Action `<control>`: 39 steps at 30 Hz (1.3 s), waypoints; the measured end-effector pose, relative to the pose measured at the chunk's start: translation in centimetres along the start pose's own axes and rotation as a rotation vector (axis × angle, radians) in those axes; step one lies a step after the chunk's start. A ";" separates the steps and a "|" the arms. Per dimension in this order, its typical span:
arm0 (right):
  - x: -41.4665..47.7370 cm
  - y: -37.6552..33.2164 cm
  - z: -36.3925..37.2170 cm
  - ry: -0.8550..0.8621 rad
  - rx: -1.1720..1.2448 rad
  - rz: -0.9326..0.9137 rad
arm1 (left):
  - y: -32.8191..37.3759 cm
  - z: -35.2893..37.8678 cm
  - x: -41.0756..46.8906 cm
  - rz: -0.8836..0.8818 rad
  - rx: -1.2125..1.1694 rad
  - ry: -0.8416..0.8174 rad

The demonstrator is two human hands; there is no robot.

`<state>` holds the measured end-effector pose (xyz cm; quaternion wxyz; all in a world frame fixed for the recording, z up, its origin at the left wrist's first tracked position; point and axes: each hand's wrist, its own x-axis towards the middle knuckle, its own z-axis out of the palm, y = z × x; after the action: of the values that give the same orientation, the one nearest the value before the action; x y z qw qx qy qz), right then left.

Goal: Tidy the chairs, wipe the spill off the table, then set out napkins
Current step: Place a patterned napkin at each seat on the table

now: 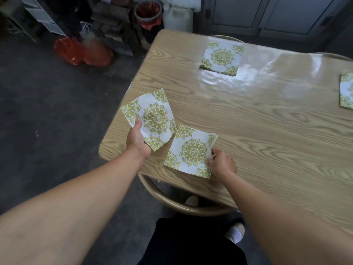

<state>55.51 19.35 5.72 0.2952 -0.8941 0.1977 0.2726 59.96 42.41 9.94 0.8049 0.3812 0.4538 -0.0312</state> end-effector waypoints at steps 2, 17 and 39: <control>0.1 -0.1 0.0 0.024 -0.006 0.022 | -0.1 0.1 -0.1 -0.002 -0.005 -0.011; -0.9 1.4 -1.1 0.043 0.038 0.108 | -1.1 1.4 -1.6 -0.009 0.095 -0.046; -4.3 12.2 -8.7 -0.118 1.094 0.300 | -13.5 8.5 -8.4 -0.227 1.033 -0.294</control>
<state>49.15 5.46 9.07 0.6838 -0.5564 0.4182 0.2191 55.71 24.90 10.90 0.5597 0.6670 0.3003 -0.3893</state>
